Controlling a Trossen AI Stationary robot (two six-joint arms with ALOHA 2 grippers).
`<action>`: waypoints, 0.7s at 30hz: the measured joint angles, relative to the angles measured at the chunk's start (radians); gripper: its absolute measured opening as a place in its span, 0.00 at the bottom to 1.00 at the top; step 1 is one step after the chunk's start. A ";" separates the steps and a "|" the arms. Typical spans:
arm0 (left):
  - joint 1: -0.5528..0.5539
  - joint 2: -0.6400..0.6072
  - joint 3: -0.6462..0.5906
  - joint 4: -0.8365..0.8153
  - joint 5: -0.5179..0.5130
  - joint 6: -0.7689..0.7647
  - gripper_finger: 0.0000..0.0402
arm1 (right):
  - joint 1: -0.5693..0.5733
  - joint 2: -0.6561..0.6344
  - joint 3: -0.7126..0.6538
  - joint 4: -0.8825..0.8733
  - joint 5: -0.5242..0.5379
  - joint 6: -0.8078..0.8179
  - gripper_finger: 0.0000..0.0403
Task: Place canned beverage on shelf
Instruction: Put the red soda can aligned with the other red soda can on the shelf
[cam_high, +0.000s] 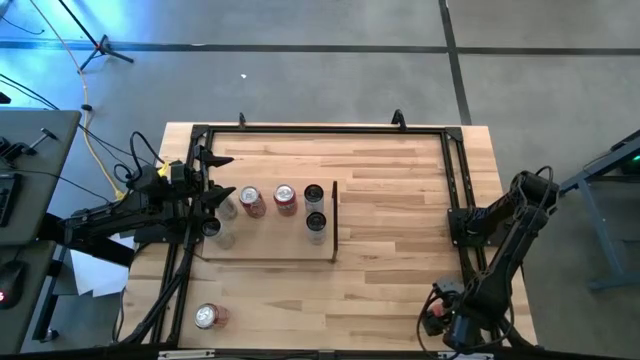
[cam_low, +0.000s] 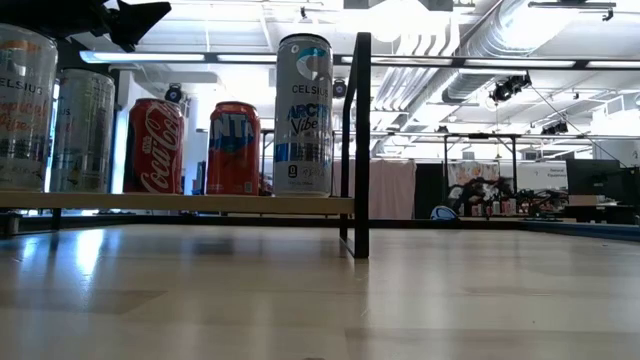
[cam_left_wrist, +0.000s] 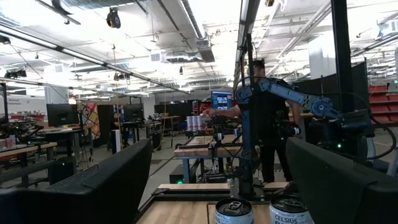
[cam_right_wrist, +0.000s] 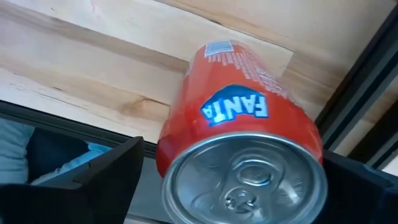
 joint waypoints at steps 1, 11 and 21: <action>0.000 0.000 0.000 0.000 0.000 0.000 0.86 | 0.000 0.000 0.000 -0.001 0.008 0.001 0.94; 0.000 0.000 0.000 0.000 0.000 0.000 0.86 | -0.035 0.000 0.000 -0.006 0.068 -0.030 0.77; 0.000 0.000 0.000 0.000 0.000 0.000 0.86 | -0.071 0.000 0.000 0.002 0.047 -0.046 0.72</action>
